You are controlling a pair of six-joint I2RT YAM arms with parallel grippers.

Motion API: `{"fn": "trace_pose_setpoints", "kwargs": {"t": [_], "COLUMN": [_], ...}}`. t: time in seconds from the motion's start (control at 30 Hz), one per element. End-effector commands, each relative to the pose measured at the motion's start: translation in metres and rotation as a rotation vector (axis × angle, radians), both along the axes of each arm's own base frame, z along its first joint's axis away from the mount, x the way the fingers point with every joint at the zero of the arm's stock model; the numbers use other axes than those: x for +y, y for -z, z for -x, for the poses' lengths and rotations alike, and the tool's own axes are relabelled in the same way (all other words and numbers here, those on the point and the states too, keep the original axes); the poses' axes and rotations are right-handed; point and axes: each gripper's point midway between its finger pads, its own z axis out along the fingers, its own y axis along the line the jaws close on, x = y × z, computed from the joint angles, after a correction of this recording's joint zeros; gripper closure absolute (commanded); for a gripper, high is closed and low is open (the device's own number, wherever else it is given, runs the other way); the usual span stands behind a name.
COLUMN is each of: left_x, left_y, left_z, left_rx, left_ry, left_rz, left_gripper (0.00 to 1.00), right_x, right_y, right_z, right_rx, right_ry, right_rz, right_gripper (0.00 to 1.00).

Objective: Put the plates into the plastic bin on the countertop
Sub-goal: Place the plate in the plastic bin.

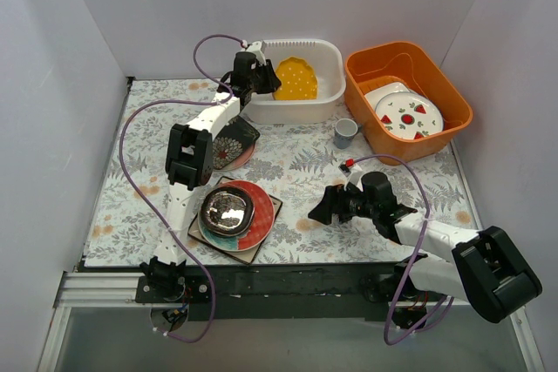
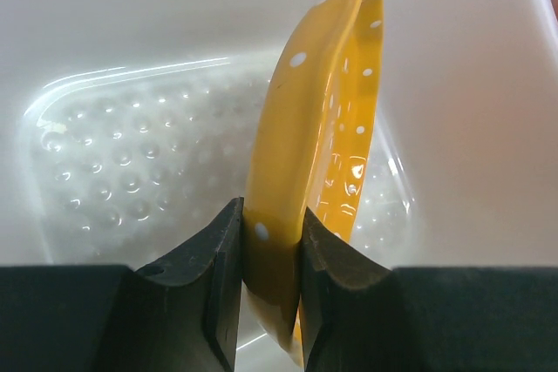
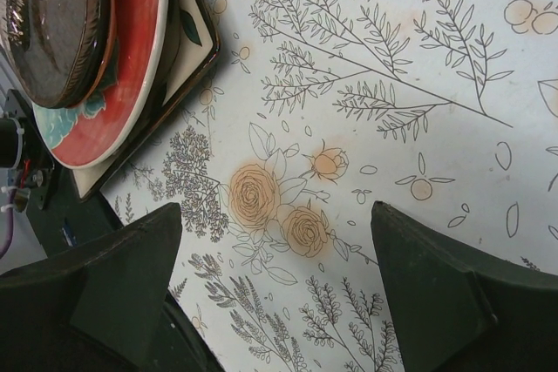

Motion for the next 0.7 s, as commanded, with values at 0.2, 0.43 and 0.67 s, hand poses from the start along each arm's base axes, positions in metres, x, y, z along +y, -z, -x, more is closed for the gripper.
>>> {"fn": "trace_pose_setpoints", "kwargs": {"t": [0.2,0.43,0.67], "left_x": [-0.008,-0.010,-0.009], "left_y": [-0.077,-0.073,-0.068], "left_z": [-0.010,-0.009,-0.008], "left_rx": [-0.177,-0.172,-0.159], "left_ry": [0.021,0.031,0.036], "left_rz": [0.053,0.046,0.036], "left_gripper": [0.74,0.46,0.30], "right_x": [0.009,0.010,0.010], "right_y": [-0.010,-0.010,-0.010], "right_z": [-0.008,-0.008,-0.008], "right_rx": [-0.031,-0.028,-0.030], "right_ry": [-0.021,-0.025,-0.025], "right_rz": [-0.040,-0.046,-0.048], "right_gripper": [0.05,0.05,0.05]}}
